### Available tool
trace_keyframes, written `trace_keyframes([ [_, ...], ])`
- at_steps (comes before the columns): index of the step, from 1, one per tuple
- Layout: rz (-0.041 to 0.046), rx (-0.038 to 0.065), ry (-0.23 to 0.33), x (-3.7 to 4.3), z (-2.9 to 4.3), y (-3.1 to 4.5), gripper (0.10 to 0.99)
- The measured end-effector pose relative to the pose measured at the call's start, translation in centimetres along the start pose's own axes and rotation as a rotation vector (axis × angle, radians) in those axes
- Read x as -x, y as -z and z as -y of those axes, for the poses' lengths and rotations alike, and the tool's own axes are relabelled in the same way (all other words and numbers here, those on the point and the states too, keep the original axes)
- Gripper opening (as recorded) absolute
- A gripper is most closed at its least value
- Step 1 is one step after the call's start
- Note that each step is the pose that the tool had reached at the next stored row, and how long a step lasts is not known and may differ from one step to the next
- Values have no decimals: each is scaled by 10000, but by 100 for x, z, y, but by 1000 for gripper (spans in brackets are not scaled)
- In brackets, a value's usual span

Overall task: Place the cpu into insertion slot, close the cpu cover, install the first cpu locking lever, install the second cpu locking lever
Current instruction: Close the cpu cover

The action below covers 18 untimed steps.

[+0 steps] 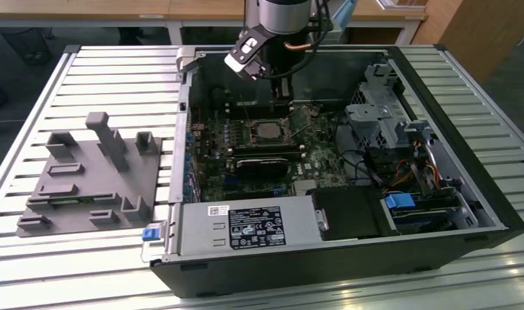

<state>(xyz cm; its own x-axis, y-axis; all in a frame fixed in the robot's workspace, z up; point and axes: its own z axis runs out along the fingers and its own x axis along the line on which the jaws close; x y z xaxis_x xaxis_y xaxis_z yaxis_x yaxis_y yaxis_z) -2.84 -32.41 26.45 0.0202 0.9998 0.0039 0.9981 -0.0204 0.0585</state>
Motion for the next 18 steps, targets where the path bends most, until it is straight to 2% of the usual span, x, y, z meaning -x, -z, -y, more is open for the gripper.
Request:
trace_keyframes([
  [3,-1,0,4,0,-6,28,106],
  [18,0,0,7,-1,-47,26,106],
])
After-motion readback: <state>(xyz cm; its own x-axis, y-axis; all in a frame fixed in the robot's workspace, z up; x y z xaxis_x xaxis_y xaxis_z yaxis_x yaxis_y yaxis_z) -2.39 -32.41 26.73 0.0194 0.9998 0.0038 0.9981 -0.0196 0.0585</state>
